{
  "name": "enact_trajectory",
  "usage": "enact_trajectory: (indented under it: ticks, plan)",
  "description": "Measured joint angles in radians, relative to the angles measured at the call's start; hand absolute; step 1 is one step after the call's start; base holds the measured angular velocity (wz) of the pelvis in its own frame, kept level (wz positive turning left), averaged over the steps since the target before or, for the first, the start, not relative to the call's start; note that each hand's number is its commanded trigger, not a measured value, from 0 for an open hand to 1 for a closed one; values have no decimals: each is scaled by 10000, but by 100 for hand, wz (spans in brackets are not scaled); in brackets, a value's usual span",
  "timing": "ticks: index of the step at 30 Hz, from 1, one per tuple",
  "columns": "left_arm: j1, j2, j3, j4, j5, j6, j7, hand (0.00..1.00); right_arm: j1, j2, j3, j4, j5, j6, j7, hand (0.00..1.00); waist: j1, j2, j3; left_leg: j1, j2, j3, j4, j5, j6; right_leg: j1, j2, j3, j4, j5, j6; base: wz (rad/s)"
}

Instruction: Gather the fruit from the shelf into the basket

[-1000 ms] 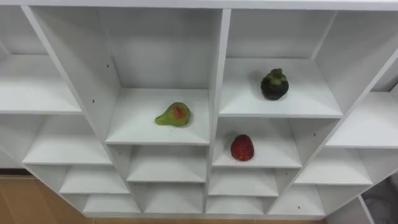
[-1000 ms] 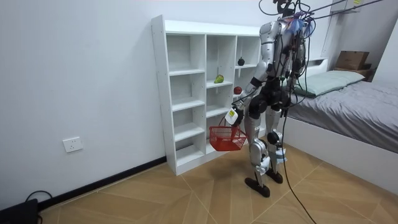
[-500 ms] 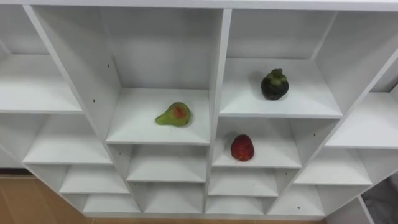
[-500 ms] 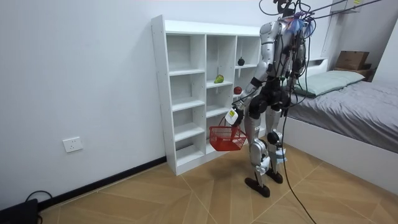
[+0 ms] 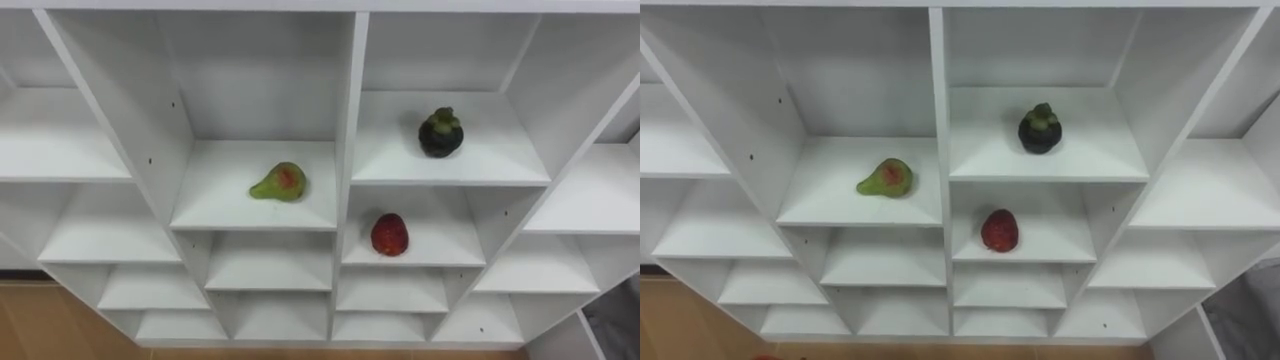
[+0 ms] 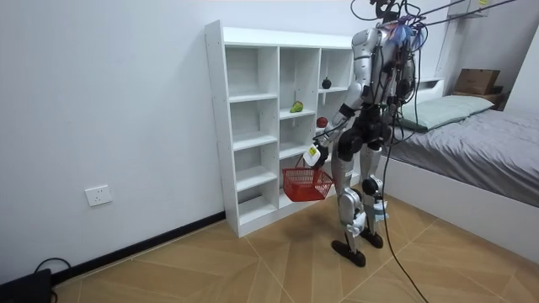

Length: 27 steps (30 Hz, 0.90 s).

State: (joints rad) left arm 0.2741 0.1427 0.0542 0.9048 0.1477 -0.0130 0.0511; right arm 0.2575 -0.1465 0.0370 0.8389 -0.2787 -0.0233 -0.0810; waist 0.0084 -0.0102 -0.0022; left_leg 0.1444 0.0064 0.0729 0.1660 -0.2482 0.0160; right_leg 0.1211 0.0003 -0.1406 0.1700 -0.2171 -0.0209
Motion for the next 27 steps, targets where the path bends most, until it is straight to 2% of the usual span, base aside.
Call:
enact_trajectory:
  ticks: [2, 4, 6, 9, 11, 15, 19, 22, 24, 27]
  plan:
    - [-8, -19, 11, -35, -63, -152, -114, 100, 44, 102, -7, -422, 397, -383, -170, 0, 2, -12, 0, -2, -2, 8, 2, 0, 0, 2, 11, -5, -9, 9, 7, 0]
    - [5, -24, 16, -36, -112, -264, -197, 100, 121, 206, -3, -713, 641, -533, -289, 0, 10, -15, -8, -4, -2, 9, 2, 0, 0, 5, 10, -16, -11, 14, 9, 0]
    - [73, -72, 24, -213, -97, -297, -223, 100, 277, 279, 10, -1125, 786, -550, -358, 0, 14, -23, -22, -27, -4, 11, 2, 0, 0, 0, 6, -24, -9, 16, 10, 0]
    - [183, -109, 18, -606, -73, -437, -215, 100, 578, 286, 21, -1878, 812, -785, -526, 0, 8, 17, -38, -106, 4, 8, 14, 0, 0, -40, 12, -19, -4, 48, 3, 0]
    - [192, -108, 13, -578, -170, -698, -178, 100, 650, 277, 22, -2336, 870, -896, -683, 0, -13, 19, -36, -104, 9, 0, 15, 0, 1, -39, 17, -9, -4, 67, 3, 0]
    - [188, -104, 5, -452, -210, -929, -90, 100, 879, 275, 43, -3633, 762, -1031, -923, 0, -40, 43, -29, -95, 21, 57, 15, 1, 1, -32, 31, 11, -15, 113, 4, 0]
    - [291, -88, -2, -389, -191, -1196, 101, 100, 1016, 245, 96, -4816, 622, -1707, -1438, 0, -34, 64, -10, -84, 19, 62, 19, 2, 4, -18, 32, 16, -22, 158, 16, 0]
    - [299, -59, 1, -389, -145, -1278, 114, 100, 1044, 199, 114, -5499, 239, -1995, -1578, 0, -19, 110, 9, -145, 21, 92, 15, 8, 14, -160, 36, 45, -17, 189, 22, -3]
    - [297, -70, 4, -306, -166, -1396, 140, 100, 1058, 187, 113, -6090, 131, -2043, -1581, 0, -2, 181, -15, -254, 26, 138, -23, 10, 18, -251, 57, 113, 18, 205, 15, -12]
    - [276, -70, 6, -200, -166, -1560, 144, 100, 1049, 72, 94, -6839, 32, -2403, -1763, 0, 7, 266, -17, -365, 21, 102, 8, 38, 35, -369, 69, 187, 6, 253, 14, -4]
